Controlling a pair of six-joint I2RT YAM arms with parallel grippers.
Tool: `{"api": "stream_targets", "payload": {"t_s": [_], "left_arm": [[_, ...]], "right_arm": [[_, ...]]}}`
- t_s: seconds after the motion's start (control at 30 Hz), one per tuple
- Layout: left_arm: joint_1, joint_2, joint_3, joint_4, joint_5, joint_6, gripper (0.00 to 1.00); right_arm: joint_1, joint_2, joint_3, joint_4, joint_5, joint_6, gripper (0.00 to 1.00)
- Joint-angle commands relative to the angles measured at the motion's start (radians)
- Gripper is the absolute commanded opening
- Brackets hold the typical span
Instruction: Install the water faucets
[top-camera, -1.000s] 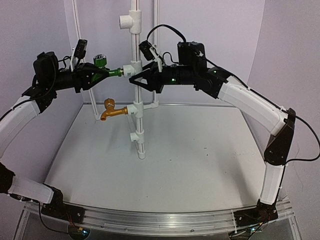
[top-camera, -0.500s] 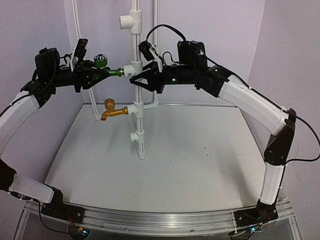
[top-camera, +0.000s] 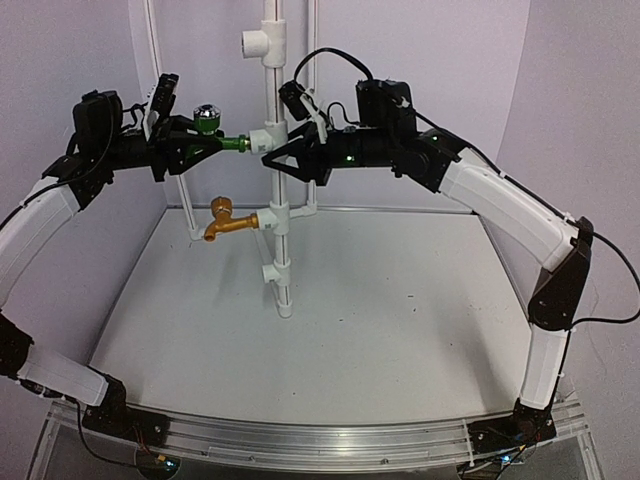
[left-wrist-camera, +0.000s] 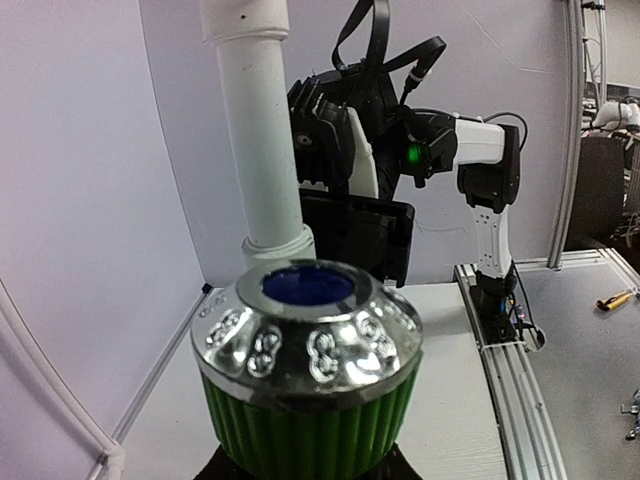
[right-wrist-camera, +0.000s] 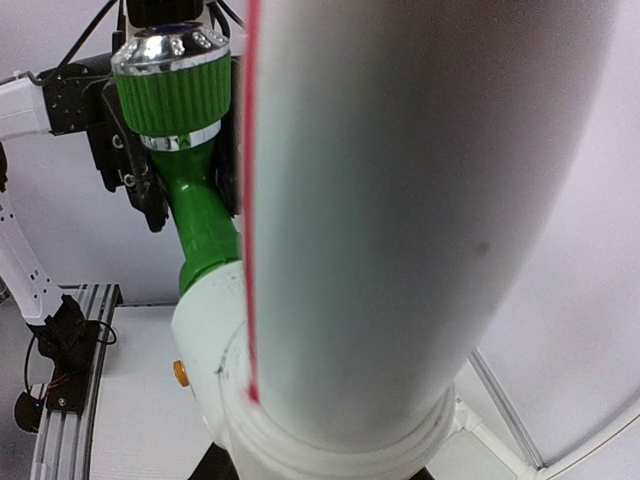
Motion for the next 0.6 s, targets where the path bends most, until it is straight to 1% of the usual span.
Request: {"api": "stream_targets", "payload": {"t_s": [0.0, 0.17, 0.3, 0.57], "left_arm": [[-0.077, 0.011, 0.022, -0.03, -0.028, 0.095, 0.0], [-0.095, 0.014, 0.018, -0.037, -0.04, 0.127, 0.0], [-0.106, 0.007, -0.01, -0.042, -0.052, 0.144, 0.0], [-0.106, 0.001, -0.063, -0.007, -0.072, 0.102, 0.0]], "right_arm": [[0.003, -0.029, 0.042, -0.026, 0.009, -0.088, 0.0], [-0.01, -0.039, 0.033, -0.022, 0.02, -0.074, 0.0], [-0.019, -0.045, 0.028, -0.021, -0.008, -0.069, 0.0], [-0.019, -0.057, 0.01, -0.017, -0.026, -0.079, 0.0]]}}
